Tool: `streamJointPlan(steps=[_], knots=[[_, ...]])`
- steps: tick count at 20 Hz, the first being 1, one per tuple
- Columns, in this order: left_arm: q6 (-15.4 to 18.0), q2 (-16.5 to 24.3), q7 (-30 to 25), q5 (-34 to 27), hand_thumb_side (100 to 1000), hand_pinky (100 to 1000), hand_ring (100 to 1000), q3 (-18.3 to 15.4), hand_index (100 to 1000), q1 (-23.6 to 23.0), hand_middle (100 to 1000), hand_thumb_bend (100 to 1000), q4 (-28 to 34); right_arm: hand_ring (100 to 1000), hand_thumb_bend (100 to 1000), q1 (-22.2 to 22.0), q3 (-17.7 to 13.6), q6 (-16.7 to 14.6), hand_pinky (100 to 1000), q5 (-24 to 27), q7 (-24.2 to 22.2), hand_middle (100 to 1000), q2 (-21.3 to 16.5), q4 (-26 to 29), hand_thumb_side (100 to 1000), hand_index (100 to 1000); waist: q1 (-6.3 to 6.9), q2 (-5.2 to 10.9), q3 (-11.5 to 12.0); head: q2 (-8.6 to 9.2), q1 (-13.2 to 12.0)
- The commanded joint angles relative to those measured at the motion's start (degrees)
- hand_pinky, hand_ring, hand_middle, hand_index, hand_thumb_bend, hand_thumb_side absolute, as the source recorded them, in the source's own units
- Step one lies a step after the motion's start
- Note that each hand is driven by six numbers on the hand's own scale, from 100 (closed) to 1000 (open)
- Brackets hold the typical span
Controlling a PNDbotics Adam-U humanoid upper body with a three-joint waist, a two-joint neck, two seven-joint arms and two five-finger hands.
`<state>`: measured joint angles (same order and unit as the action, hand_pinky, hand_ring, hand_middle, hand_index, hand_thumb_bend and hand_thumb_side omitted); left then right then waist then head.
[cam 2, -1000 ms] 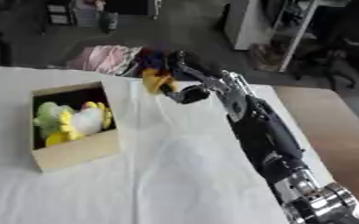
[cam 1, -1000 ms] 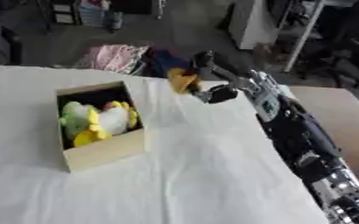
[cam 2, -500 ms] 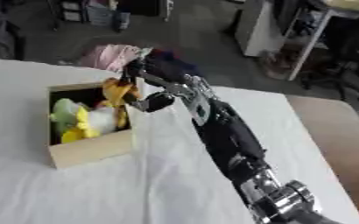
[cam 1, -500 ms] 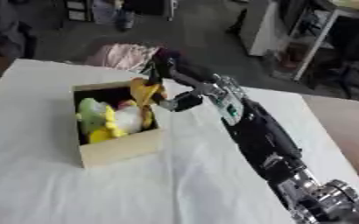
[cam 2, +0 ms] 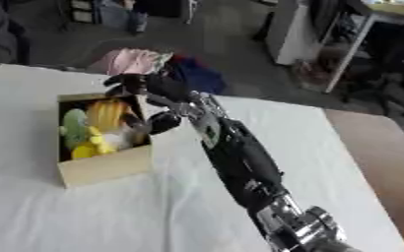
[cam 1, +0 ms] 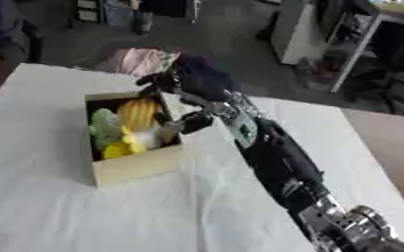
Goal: Pick up objects on the table and place them in the box.
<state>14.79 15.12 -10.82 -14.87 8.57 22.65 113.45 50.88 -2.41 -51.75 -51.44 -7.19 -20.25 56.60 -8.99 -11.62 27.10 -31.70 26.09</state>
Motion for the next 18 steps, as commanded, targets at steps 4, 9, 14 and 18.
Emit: streamJointPlan(steps=[4, 9, 14, 18], knots=[[-0.1, 0.4, -0.2, 0.1, 583, 710, 683, -0.1, 740, 0.5, 554, 100, 1.1, 798, 100, 0.6, -0.9, 1.3, 819, -1.3, 3.2, 977, -1.5, 1.3, 106, 1000, -0.1, 1.56, -0.7, 0.21, -0.2], [-0.2, 0.5, 0.0, 0.9, 583, 710, 685, -0.3, 739, -0.4, 553, 100, 1.1, 761, 100, 0.2, -0.8, 1.3, 796, 3.9, 4.3, 926, -3.8, 2.6, 126, 976, 0.32, 1.23, -2.5, 0.35, -1.2], [-0.4, 0.5, 0.3, 2.3, 582, 710, 687, -0.6, 739, -1.7, 552, 100, 1.1, 711, 100, -1.3, 0.0, 2.2, 767, 16.7, -0.9, 865, -7.2, 4.8, 249, 956, 0.87, 0.92, -4.9, 0.29, -2.5], [-0.8, 0.4, 0.6, 3.5, 579, 711, 691, -0.8, 738, -3.2, 551, 100, 1.1, 670, 100, -4.0, 0.4, 4.5, 745, 29.8, -7.6, 826, -9.2, 10.3, 313, 938, 1.47, 0.77, -7.7, -0.21, -3.7]])
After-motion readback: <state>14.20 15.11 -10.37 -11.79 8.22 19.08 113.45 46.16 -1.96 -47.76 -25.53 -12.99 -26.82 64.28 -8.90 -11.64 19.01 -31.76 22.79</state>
